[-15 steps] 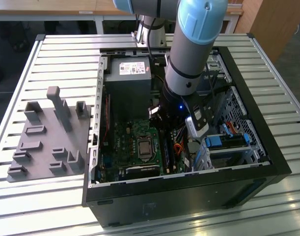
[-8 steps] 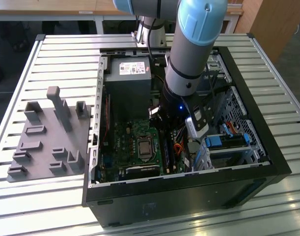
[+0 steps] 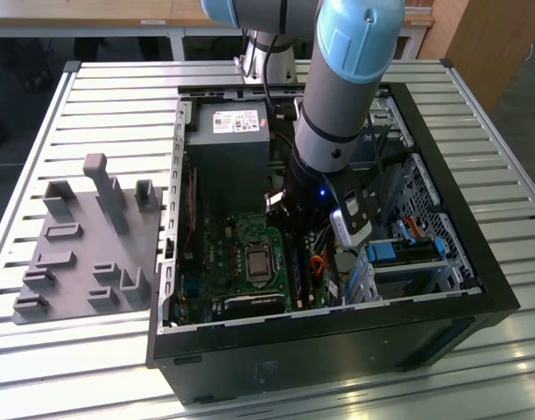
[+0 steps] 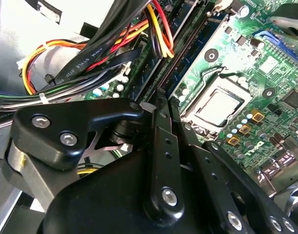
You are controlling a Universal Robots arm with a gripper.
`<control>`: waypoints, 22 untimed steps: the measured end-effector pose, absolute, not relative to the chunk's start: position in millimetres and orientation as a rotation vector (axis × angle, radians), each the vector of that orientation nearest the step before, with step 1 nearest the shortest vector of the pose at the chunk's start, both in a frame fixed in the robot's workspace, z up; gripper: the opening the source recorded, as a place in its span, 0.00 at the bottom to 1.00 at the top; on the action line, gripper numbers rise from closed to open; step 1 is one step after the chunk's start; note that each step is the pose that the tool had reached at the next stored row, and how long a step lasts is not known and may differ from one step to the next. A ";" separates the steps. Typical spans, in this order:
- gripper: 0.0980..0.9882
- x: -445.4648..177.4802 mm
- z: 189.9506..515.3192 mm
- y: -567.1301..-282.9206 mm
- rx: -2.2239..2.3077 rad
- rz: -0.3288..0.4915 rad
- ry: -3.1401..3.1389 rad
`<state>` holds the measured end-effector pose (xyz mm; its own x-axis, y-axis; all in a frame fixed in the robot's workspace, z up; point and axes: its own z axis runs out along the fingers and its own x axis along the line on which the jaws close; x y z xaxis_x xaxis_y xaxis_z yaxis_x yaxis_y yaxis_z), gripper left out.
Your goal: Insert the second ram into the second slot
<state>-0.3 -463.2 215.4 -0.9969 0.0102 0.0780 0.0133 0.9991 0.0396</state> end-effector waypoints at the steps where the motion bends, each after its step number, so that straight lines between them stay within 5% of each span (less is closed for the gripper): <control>1: 0.04 -0.3 215.3 -463.2 -0.018 -0.061 -3.063; 22: 0.04 -0.2 222.1 -463.2 -0.020 -0.061 -3.054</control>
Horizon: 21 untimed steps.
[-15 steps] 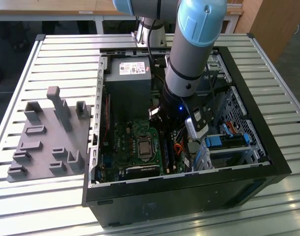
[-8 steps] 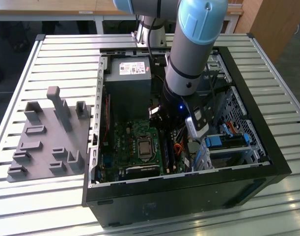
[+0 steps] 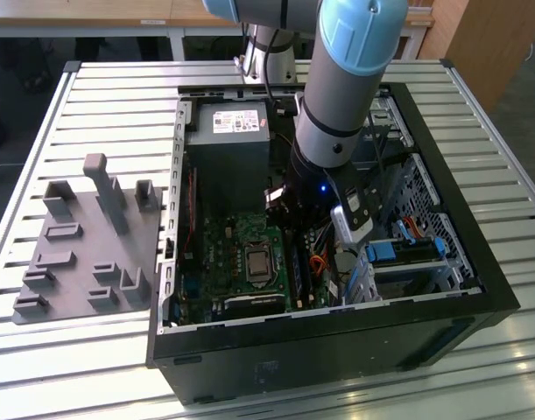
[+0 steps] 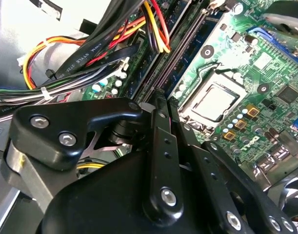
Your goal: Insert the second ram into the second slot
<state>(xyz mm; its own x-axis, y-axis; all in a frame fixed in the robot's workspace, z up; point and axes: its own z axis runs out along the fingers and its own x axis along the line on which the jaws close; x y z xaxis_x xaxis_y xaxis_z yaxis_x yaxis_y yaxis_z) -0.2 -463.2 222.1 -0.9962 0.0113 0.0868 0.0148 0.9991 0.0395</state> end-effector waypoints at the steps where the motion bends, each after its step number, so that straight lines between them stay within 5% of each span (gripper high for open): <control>1: 0.04 -0.3 222.1 -463.2 -0.021 -0.061 -3.053; 21: 0.04 2.3 222.5 -463.9 -0.024 -0.061 -3.041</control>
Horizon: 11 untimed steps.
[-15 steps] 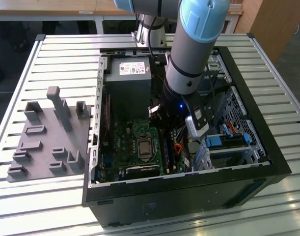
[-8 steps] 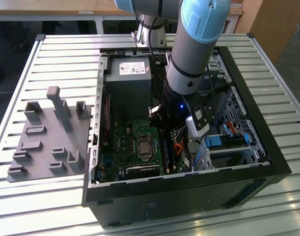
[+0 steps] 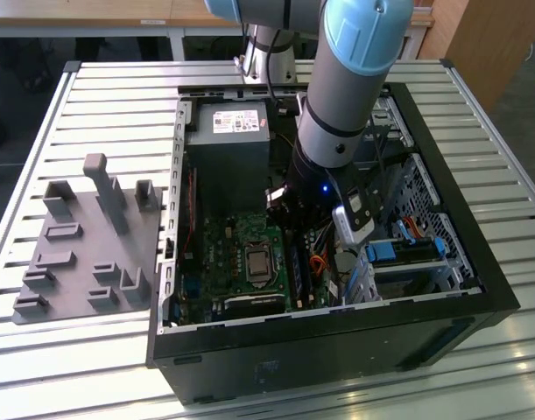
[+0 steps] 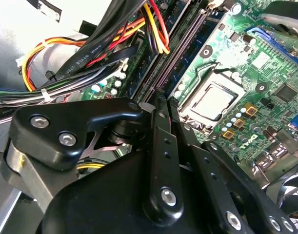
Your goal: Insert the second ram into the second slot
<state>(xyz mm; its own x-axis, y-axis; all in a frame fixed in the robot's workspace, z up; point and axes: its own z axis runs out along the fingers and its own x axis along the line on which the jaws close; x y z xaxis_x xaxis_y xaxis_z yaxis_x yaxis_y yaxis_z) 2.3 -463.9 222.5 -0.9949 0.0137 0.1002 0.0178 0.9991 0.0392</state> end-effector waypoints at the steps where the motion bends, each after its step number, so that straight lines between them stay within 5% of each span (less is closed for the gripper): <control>1: 0.04 2.3 222.5 -463.9 -0.024 -0.061 -3.041; 11: 0.04 2.3 223.2 -463.9 -0.011 -0.060 -3.041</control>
<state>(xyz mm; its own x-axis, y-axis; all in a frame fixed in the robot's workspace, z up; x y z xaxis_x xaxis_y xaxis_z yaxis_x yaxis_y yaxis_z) 2.3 -463.9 223.2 -0.9950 0.0051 0.1002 0.0090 0.9992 0.0391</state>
